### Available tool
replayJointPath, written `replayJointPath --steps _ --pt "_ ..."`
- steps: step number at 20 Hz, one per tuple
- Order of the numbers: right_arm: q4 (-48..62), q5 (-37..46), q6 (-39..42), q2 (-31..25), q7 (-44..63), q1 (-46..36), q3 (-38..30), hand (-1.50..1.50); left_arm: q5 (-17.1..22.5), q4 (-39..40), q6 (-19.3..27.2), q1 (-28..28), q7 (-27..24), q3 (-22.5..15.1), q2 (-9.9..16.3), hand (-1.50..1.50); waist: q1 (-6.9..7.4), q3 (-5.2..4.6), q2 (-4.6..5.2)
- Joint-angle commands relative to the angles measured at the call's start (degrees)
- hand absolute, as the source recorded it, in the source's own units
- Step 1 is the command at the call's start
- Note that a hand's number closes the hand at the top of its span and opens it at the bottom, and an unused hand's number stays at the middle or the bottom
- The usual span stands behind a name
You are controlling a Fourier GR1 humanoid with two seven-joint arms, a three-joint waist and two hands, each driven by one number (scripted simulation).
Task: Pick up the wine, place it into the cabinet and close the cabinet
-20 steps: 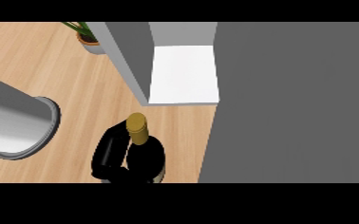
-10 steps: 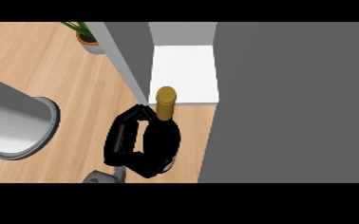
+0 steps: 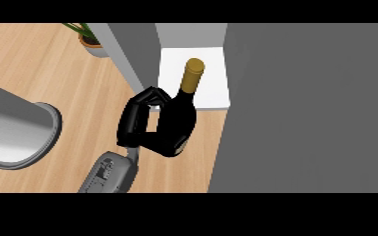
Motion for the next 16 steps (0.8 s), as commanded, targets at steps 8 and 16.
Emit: replayJointPath --steps 8,16 --pt "-11.1 -0.8 0.9 -0.2 2.9 3.3 0.3 -1.5 3.5 14.5 3.1 -12.6 -0.9 -0.3 -0.1 1.5 -0.16 -0.06 0.16" --pt "-10.8 -5.0 3.2 -0.6 1.7 3.7 -1.8 -1.5 11.3 25.1 5.5 -22.3 -3.8 -2.7 -0.1 1.5 -1.3 -0.05 0.38"
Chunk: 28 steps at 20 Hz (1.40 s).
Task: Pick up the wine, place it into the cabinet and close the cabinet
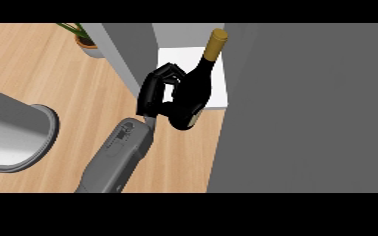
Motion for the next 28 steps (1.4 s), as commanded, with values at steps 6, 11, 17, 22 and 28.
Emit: replayJointPath --steps 6,11,17,22,28 --pt "-11.5 -1.3 0.6 -0.4 1.9 5.7 1.7 -1.5 7.3 12.9 1.5 -8.7 -4.5 -0.7 0.0 1.5 -0.82 0.0 0.06" --pt "-9.8 -3.4 1.1 0.6 1.1 3.7 0.7 -1.5 7.3 22.3 2.6 -17.2 -3.4 0.6 0.0 1.5 -1.21 -0.01 0.5" --pt "-9.9 -5.3 3.1 0.0 -0.6 5.0 -0.7 -1.5 9.2 29.0 7.5 -22.8 -0.2 -1.6 0.0 1.5 -2.59 0.0 0.7" --pt "-8.4 -4.8 4.1 0.8 -3.6 6.2 1.2 -1.5 11.3 34.7 6.6 -25.4 -3.0 2.6 0.0 1.5 -3.53 -0.03 1.15" --pt "-8.0 -7.1 5.1 0.7 -3.6 6.2 -0.7 -1.5 12.9 38.4 5.0 -26.2 -4.8 3.8 0.0 1.5 -3.36 -0.03 1.4"
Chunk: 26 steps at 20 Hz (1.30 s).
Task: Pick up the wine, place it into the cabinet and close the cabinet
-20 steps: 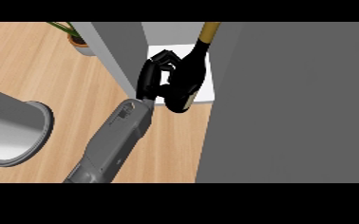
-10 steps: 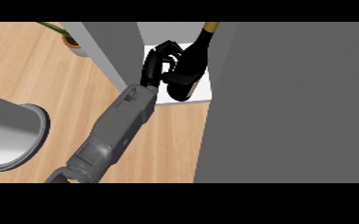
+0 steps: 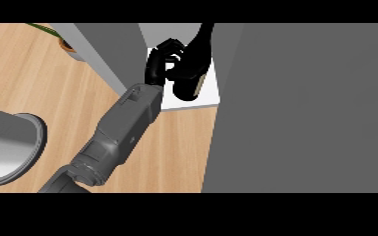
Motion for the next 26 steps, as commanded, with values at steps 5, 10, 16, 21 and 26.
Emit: replayJointPath --steps 5,10,16,21,26 --pt "-6.6 -4.7 1.2 0.4 1.9 0.6 -0.8 -1.5 0.1 6.1 3.2 -4.4 -3.3 2.4 0.0 1.5 -0.49 -0.01 0.81" --pt "-8.4 -3.8 2.1 -0.5 1.0 4.6 1.7 -1.5 -1.0 8.6 4.7 -5.3 -5.4 2.5 1.5 -1.5 -1.45 -0.03 0.54" --pt "-7.3 -4.1 3.4 -1.0 -0.9 5.2 0.9 -1.5 -2.9 11.3 6.5 -6.2 -7.0 1.6 4.4 -1.5 -1.74 -0.05 0.99" --pt "-7.2 -3.8 4.3 -1.1 -2.4 4.9 0.5 -1.5 -3.5 13.3 9.5 -8.1 -5.9 1.6 4.6 -1.5 -2.03 -0.04 1.1" --pt "-8.0 -4.2 4.8 -1.2 -3.1 6.5 1.2 -1.5 -2.3 11.3 3.8 -10.0 -6.7 3.0 4.6 -1.5 -2.58 -0.1 0.96"
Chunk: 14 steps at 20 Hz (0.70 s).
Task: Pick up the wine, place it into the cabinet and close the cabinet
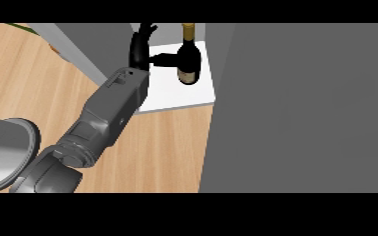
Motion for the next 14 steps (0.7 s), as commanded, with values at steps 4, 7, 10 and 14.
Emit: replayJointPath --steps 4,7,10,14 --pt "-4.6 -1.8 0.1 0.4 1.8 1.0 0.8 -1.5 2.5 -2.3 -7.3 -1.0 -3.1 3.0 -0.8 -1.5 1.16 -0.05 -0.03" --pt "-6.7 -3.8 1.5 -1.6 1.9 2.9 -0.8 -1.5 3.8 -3.6 -10.4 -1.3 -4.6 4.5 -0.9 1.5 1.55 0.05 -0.45" --pt "-8.1 -2.8 1.0 -1.5 1.3 4.5 0.0 -1.5 4.7 -4.2 -15.6 -1.3 -5.5 5.5 -0.6 1.5 1.04 0.02 -0.54" --pt "-9.4 -3.1 0.2 -1.7 4.8 3.7 -1.6 -1.5 4.5 -4.3 -18.0 -3.7 -3.8 5.6 -2.0 -1.5 3.27 0.04 -1.01"
